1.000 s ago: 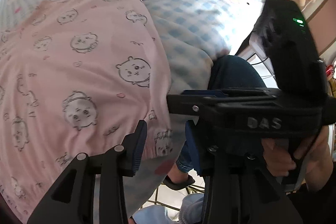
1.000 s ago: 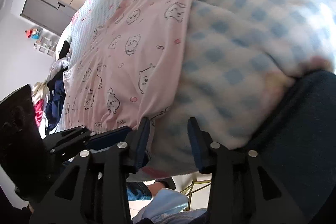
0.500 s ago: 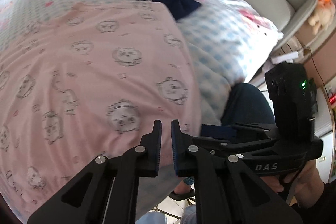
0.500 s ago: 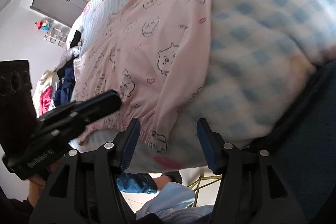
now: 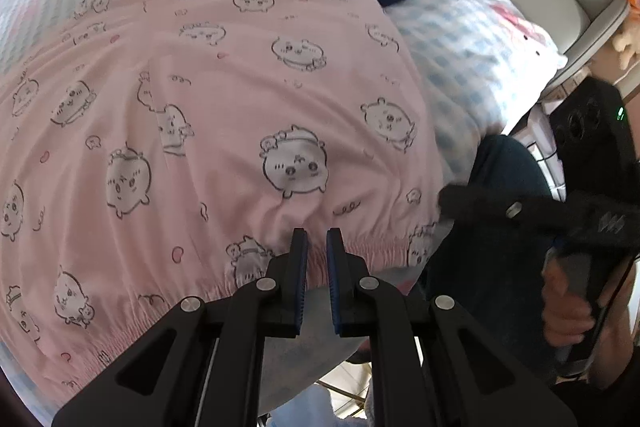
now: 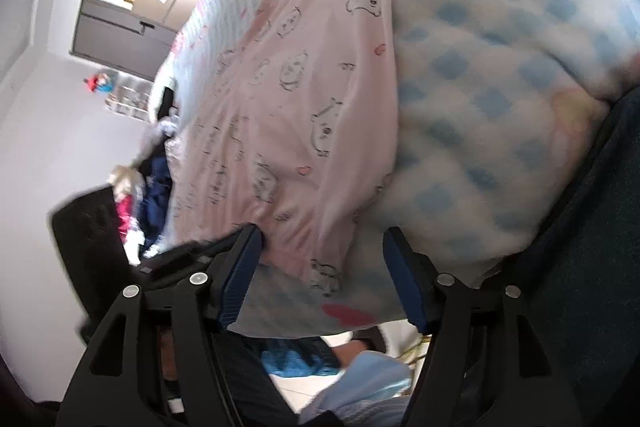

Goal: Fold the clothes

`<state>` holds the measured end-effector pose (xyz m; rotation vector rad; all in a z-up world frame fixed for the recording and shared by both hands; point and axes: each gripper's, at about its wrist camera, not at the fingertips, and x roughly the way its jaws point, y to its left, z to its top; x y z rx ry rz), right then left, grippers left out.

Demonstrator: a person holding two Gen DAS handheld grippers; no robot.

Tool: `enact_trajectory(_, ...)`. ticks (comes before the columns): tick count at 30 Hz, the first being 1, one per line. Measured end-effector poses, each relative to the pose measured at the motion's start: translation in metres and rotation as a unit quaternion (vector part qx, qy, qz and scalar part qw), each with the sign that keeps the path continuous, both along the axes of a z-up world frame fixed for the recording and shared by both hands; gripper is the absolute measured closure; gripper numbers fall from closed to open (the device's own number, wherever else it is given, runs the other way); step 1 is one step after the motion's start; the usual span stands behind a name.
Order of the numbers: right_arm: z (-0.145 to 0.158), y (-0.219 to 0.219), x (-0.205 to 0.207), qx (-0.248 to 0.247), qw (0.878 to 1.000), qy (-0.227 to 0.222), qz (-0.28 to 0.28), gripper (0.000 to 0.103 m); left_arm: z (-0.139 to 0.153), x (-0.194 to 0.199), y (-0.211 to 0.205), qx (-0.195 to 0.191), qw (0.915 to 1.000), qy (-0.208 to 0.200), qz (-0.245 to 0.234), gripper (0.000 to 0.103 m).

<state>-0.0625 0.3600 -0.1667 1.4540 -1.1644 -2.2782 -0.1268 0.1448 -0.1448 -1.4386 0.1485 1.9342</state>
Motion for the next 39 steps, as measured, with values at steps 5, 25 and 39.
enact_trajectory(5, 0.0, -0.007, -0.011, 0.014, 1.0, -0.008, 0.0, 0.034, -0.004, -0.001, 0.001, -0.003, 1.0, -0.007, 0.001, 0.09)
enact_trajectory(25, 0.03, -0.058, -0.033, 0.137, 0.985, 0.048, 0.092, 0.093, 0.027, 0.021, 0.008, 0.089, 0.9934, 0.01, -0.071, 0.057)
enact_trajectory(39, 0.023, -0.048, -0.052, 0.097, 0.991, 0.039, 0.086, 0.089, 0.012, -0.001, 0.039, 0.061, 0.9964, -0.001, -0.059, 0.087)
